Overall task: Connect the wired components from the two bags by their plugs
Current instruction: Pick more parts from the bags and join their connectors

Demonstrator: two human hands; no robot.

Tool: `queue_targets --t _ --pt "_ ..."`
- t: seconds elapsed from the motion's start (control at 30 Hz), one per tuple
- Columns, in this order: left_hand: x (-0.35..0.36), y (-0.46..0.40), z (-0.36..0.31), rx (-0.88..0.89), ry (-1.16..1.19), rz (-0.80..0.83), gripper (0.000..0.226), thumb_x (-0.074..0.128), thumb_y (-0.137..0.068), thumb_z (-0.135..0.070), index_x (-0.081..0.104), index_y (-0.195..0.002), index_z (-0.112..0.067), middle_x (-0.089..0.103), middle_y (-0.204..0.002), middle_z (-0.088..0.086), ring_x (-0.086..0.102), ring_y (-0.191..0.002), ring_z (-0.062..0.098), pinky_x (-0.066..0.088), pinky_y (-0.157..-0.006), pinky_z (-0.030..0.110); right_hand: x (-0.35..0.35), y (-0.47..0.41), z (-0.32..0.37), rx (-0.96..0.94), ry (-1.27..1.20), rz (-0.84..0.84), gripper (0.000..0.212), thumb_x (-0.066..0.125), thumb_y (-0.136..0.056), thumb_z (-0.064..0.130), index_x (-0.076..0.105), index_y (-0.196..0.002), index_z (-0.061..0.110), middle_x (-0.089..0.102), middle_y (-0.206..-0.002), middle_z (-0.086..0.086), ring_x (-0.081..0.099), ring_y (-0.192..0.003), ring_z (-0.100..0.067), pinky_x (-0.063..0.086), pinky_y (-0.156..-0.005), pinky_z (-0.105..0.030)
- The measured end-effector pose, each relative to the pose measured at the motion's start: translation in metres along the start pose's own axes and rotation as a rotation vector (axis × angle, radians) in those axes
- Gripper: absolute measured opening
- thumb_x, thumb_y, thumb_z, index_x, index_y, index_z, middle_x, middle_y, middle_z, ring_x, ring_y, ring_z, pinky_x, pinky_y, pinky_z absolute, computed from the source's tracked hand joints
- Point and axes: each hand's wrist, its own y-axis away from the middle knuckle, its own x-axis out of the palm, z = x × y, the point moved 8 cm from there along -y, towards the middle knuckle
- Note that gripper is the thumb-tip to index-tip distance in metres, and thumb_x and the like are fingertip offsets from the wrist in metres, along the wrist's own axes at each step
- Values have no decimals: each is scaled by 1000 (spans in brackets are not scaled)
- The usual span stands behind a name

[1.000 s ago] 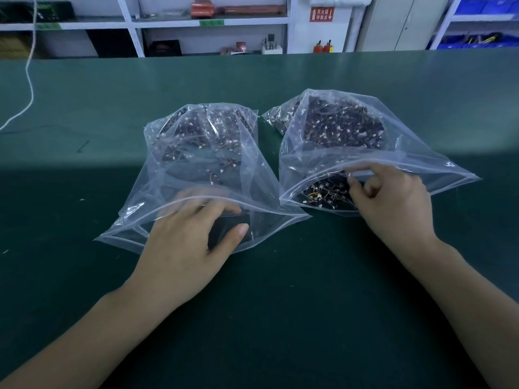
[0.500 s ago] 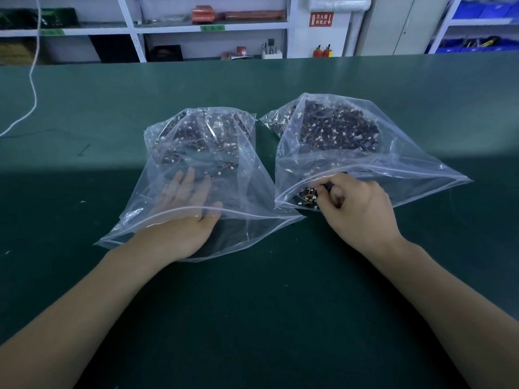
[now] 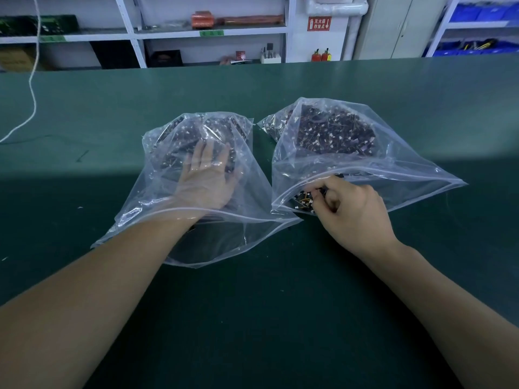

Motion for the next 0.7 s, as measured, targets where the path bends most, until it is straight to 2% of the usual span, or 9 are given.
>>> queue_targets --t 0.13,0.27,0.37,0.43,0.47,0.5,0.57,0.63,0.7 --pt "-8 -18 9 -6 -60 -82 80 3 -104 -70 10 -170 -25 -14 -179 12 -11 -165 35 -6 -132 58 1 -1 0 2 7 -1 19 67 -99 16 79 -106 30 39 -48 6 44 -48 -15 36 -53 -26" --pt "-8 -26 2 77 -82 -64 80 4 -102 -68 13 -170 -27 -13 -179 8 -11 -165 33 -7 -130 63 1 0 1 -8 -1 2 19 67 -99 16 78 -107 30 42 -50 3 45 -48 -16 45 -54 -29" --pt "-4 -22 3 61 -12 -25 71 20 -106 -67 28 -164 -27 13 -179 6 12 -165 33 13 -132 63 2 0 2 -17 0 6 20 67 -99 16 78 -107 30 41 -49 3 45 -48 -17 42 -53 -28" --pt "-12 -17 3 63 66 -135 59 35 -103 -65 53 -143 -25 49 -158 6 44 -145 29 35 -123 52 2 0 2 -20 0 4 19 68 -98 15 78 -107 30 41 -49 3 45 -48 -17 35 -52 -25" --pt "-18 -13 3 69 95 -205 50 43 -102 -64 59 -130 -25 59 -141 3 52 -131 25 41 -115 48 2 0 2 -17 -2 4 19 69 -98 15 77 -107 30 41 -49 3 45 -48 -18 34 -53 -24" --pt "-24 -10 2 70 113 -262 42 49 -102 -62 62 -120 -26 62 -129 1 55 -120 22 44 -111 47 2 0 2 -15 -4 5 19 69 -98 15 77 -107 30 42 -49 3 45 -48 -18 34 -53 -24" --pt "-33 -5 2 80 100 -363 38 51 -102 -61 62 -112 -26 61 -121 0 56 -115 23 44 -111 51 2 0 2 -17 -6 8 20 68 -98 15 77 -107 30 41 -49 3 44 -49 -19 39 -53 -26" --pt "-36 -4 2 95 46 -432 47 47 -102 -65 62 -120 -25 59 -134 5 52 -128 28 37 -118 57 3 1 2 -18 -7 13 19 67 -98 16 77 -107 29 40 -49 5 45 -49 -18 45 -55 -28" --pt "-31 -8 4 76 37 -377 64 40 -99 -72 52 -145 -28 44 -159 8 39 -149 31 26 -125 61 2 1 3 -20 -8 15 18 67 -98 16 77 -107 28 42 -49 4 45 -48 -18 49 -56 -32"
